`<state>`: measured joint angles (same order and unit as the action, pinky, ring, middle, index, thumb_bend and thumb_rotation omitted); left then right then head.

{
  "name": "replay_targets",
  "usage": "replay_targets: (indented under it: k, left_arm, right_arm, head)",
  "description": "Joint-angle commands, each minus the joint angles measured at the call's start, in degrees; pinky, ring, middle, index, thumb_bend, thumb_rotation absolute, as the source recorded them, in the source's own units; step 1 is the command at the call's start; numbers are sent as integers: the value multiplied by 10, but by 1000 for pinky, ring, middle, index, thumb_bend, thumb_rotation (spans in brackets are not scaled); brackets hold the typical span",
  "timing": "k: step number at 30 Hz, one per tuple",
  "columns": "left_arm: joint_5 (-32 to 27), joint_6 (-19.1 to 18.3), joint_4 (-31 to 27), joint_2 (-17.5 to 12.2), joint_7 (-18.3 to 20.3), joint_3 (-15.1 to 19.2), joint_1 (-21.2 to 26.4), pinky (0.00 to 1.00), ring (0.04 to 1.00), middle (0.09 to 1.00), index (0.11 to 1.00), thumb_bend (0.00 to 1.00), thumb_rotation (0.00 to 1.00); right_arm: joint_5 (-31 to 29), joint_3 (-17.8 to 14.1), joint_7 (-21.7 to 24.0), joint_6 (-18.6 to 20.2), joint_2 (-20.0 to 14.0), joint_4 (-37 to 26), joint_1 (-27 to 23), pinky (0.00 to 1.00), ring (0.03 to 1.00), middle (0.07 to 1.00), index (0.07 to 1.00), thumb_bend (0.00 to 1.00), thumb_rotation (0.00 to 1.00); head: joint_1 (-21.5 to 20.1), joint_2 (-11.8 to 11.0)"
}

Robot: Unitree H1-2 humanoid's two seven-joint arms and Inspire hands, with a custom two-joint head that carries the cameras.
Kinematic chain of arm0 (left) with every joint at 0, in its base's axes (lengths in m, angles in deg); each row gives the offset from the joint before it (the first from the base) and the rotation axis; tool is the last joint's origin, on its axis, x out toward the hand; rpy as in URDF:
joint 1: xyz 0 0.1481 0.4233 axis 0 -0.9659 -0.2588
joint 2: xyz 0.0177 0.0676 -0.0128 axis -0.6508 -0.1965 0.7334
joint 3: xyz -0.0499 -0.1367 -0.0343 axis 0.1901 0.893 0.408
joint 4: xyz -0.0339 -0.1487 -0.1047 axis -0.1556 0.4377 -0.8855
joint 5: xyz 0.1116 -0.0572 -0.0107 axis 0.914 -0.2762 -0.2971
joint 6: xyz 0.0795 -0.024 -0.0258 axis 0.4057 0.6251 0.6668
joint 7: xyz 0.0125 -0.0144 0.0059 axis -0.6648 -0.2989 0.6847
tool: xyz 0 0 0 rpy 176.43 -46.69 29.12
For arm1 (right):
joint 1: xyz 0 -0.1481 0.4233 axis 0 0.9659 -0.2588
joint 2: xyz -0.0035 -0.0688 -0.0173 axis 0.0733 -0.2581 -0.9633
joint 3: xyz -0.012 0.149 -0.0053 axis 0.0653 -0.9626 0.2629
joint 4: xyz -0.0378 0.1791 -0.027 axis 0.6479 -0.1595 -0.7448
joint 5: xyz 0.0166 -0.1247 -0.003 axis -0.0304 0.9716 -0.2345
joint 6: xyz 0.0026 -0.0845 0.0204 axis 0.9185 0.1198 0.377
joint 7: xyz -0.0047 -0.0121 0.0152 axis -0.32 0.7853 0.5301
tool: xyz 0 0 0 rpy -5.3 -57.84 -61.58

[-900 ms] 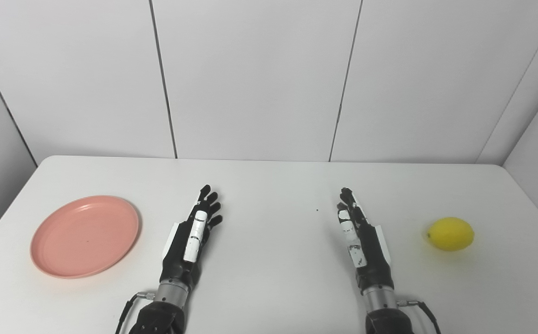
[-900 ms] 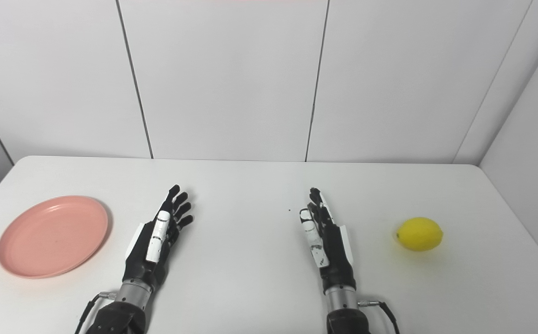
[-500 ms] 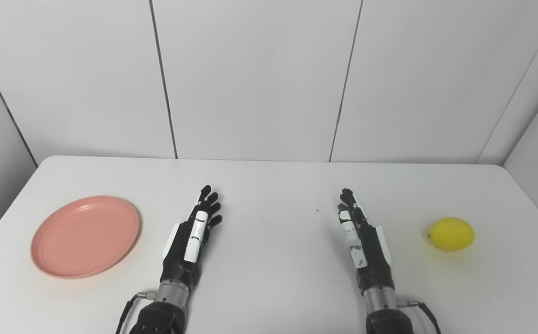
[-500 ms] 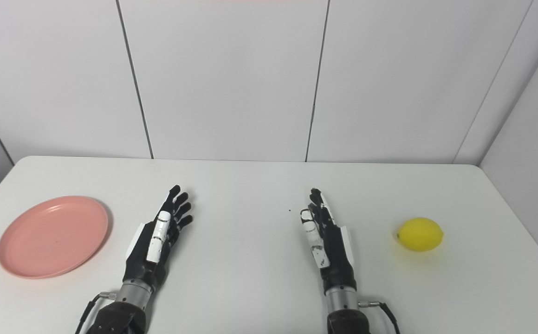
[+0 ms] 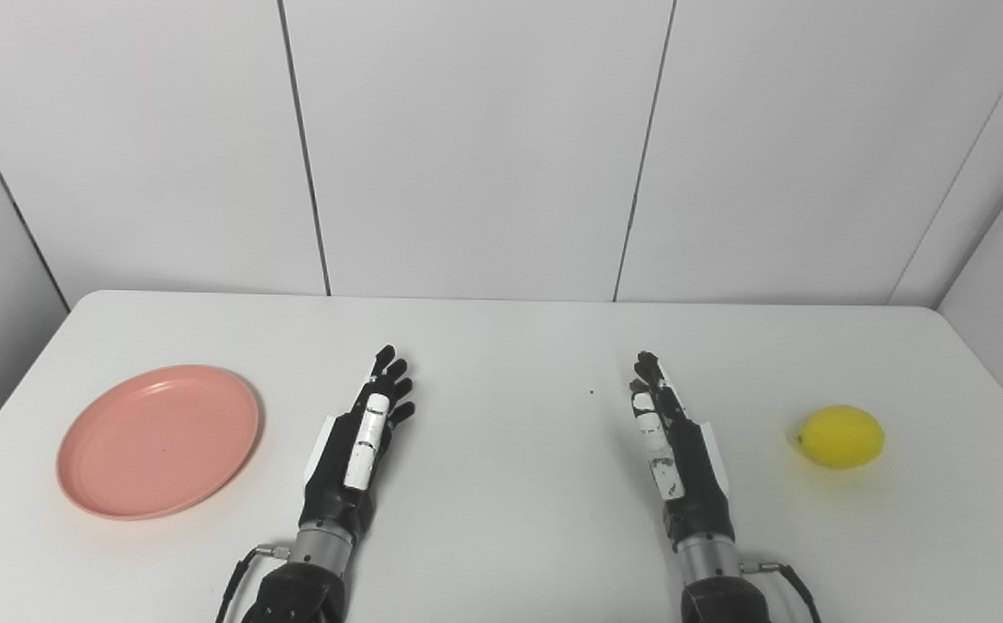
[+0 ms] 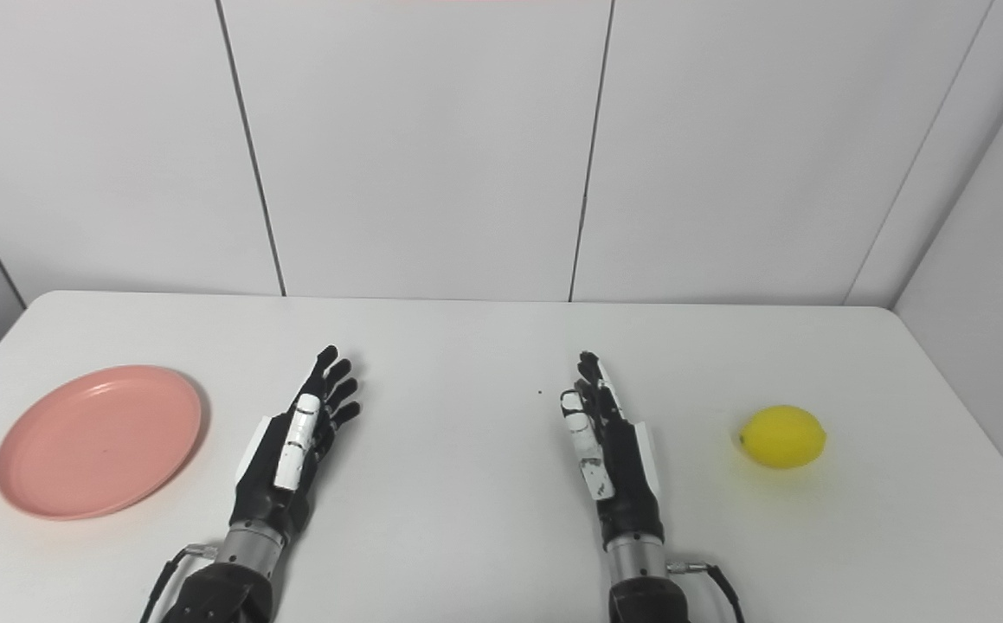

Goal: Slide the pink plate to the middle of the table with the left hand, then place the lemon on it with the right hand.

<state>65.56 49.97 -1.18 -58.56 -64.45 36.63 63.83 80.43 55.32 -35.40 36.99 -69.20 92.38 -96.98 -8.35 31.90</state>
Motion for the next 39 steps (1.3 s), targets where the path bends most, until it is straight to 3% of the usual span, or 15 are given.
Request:
replay_targets:
  k: [1, 16, 29, 35, 39]
  left_arm:
    - [3, 16, 0, 1, -2, -2, 7, 919, 955, 976, 968, 631, 1000]
    - [3, 16, -2, 2, -5, -1, 6, 908, 947, 966, 962, 639, 1000]
    - [18, 31, 28, 24, -15, -20, 8, 992, 997, 999, 994, 625, 1000]
    - [24, 59, 61, 31, -29, -18, 18, 1000, 1000, 1000, 1000, 594, 1000]
    - [28, 75, 72, 33, -40, -14, 23, 1000, 1000, 1000, 994, 595, 1000]
  right_arm:
    - [-2, -1, -2, -7, 4, -14, -18, 952, 926, 943, 935, 725, 1000]
    - [2, 0, -4, -8, 4, -15, -15, 962, 931, 944, 931, 720, 1000]
    - [-30, -13, 19, -3, -21, -46, 9, 1000, 932, 939, 941, 651, 1000]
    - [-46, -20, 28, -9, -32, -43, 12, 1000, 944, 947, 954, 557, 1000]
    - [-53, -23, 30, -13, -33, -42, 12, 1000, 951, 951, 949, 559, 1000]
  head:
    - [1, 1]
    - [0, 0]
    - [157, -50]
    - [197, -71]
    - [215, -83]
